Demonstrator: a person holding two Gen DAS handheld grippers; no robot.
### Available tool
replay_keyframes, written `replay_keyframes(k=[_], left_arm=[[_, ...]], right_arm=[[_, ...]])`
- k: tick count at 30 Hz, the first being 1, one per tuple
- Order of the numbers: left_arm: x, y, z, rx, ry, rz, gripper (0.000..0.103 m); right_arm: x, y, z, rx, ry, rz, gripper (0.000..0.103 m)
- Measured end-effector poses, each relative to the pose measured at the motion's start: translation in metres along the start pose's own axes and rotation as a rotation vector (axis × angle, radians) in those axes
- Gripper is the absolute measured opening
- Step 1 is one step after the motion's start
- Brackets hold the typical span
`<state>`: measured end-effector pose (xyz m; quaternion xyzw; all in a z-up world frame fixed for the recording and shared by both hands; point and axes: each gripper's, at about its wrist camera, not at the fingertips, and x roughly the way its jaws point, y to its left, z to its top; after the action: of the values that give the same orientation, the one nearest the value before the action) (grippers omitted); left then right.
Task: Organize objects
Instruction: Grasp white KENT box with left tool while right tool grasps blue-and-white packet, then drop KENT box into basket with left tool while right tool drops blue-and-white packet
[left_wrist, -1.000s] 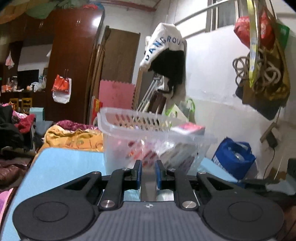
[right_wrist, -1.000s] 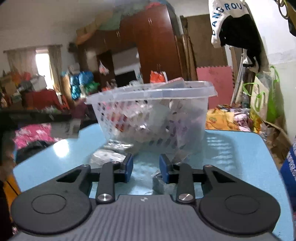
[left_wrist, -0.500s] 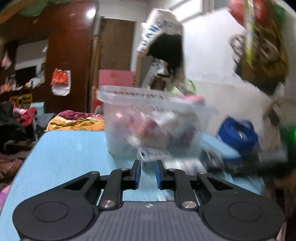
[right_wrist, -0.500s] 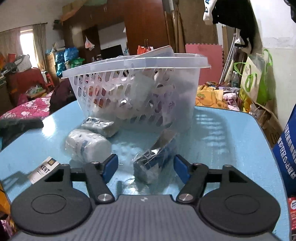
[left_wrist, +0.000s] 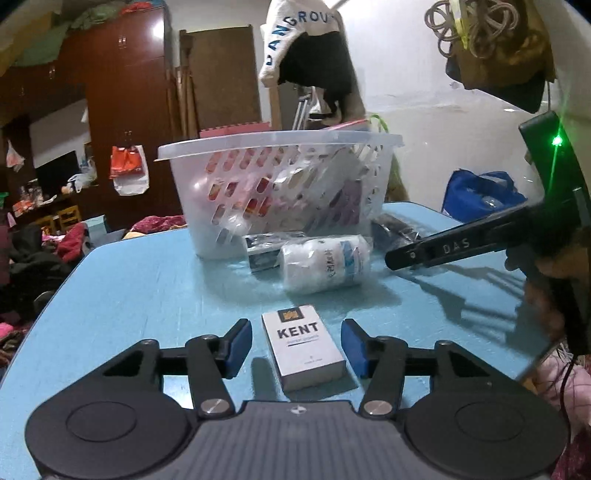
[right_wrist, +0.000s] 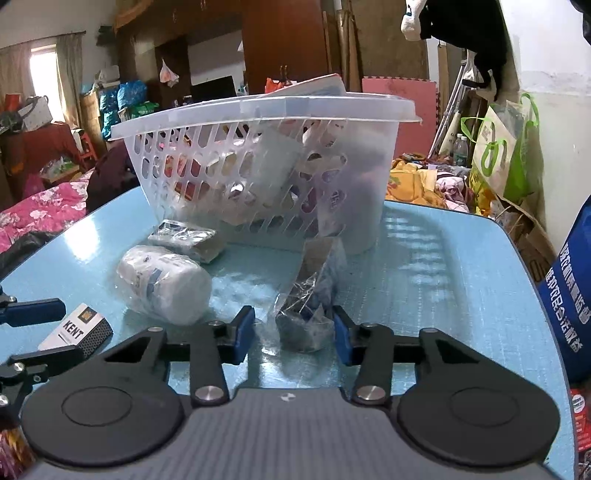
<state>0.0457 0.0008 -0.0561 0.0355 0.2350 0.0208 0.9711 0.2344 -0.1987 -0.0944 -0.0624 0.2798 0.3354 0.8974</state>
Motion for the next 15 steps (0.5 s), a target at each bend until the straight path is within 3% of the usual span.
replay_keyframes(k=[4, 5, 8, 15], left_arm=[[0.006, -0.001, -0.003, -0.002, 0.014, -0.010, 0.059], [0.007, 0.000, -0.003, -0.016, 0.010, -0.012, 0.049], [0.007, 0.005, -0.003, -0.056, -0.008, -0.003, 0.044], [-0.022, 0.023, 0.019, -0.099, -0.181, -0.019, 0.043]], right_arm=[[0.000, 0.001, 0.001, -0.001, -0.006, 0.005, 0.046], [-0.001, 0.002, 0.001, 0.001, -0.010, 0.003, 0.046], [-0.004, -0.001, 0.001, 0.012, -0.035, 0.006, 0.043], [-0.030, 0.002, 0.000, 0.001, -0.143, 0.025, 0.042]])
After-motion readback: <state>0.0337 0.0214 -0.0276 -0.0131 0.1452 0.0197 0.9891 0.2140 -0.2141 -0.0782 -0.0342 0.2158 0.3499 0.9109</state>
